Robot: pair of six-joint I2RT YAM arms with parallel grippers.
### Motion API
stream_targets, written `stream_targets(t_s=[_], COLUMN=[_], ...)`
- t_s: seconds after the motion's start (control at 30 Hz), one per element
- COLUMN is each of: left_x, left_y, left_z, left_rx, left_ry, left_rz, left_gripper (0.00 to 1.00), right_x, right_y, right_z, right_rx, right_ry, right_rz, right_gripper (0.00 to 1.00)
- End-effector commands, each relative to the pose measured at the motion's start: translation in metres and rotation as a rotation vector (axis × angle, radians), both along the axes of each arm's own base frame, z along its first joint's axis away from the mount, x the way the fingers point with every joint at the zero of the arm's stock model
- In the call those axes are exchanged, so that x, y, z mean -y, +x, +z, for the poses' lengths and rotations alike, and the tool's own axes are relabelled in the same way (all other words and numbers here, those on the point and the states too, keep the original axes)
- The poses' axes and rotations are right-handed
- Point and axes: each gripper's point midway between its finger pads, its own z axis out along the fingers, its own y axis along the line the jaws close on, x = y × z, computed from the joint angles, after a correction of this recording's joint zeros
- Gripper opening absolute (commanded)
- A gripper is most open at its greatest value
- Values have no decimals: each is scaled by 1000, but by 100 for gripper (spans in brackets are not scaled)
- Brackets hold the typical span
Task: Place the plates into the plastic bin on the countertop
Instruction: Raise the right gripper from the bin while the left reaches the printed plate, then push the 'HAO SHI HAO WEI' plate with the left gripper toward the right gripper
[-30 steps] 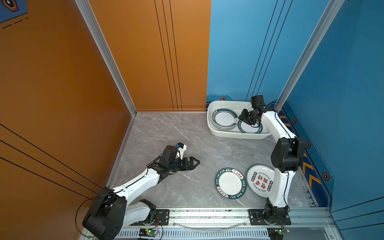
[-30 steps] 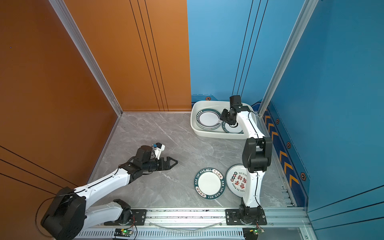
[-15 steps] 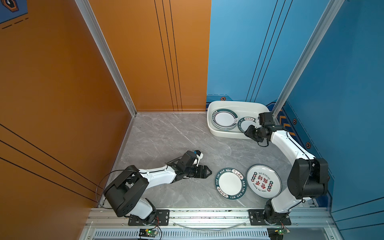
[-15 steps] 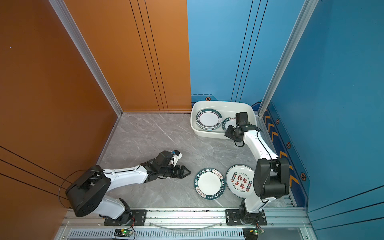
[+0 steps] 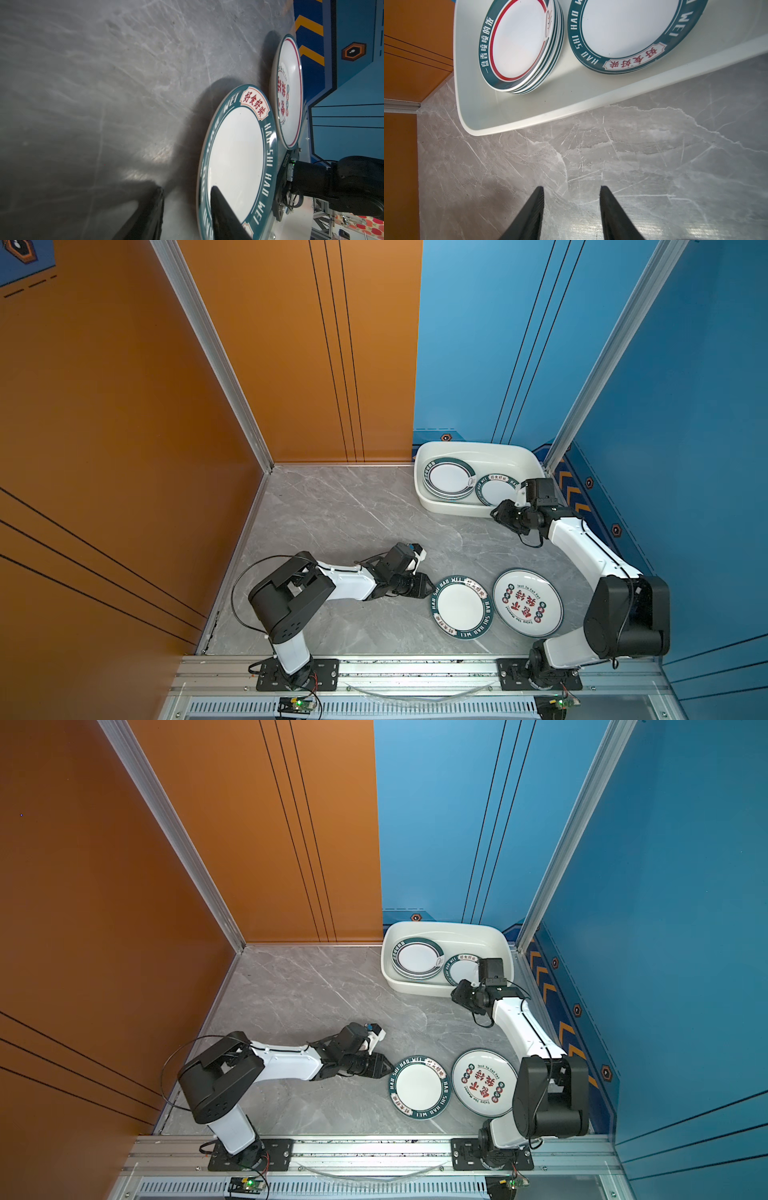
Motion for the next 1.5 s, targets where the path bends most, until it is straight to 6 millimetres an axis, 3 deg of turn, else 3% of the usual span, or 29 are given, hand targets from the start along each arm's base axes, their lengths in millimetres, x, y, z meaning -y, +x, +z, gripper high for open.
stream_targets(t_s=[0.0, 0.57, 0.83, 1.23, 1.47], left_x=[8, 17, 12, -15, -47], left_y=[-11, -18, -14, 5, 19], left_z=[-10, -26, -21, -7, 5], left_rx=[-38, -85, -70, -69, -68], left_ry=[14, 27, 45, 10, -46], left_rz=[-43, -88, -87, -35, 37], left_gripper=[36, 15, 9, 0, 0], right_x=[2, 3, 2, -2, -25], right_y=[0, -2, -3, -8, -8], right_z=[11, 11, 10, 11, 17], right_rx=[42, 37, 33, 42, 91], right_ry=[12, 7, 9, 15, 97], right_rz=[1, 6, 10, 32, 129], right_gripper=[47, 47, 47, 47, 47])
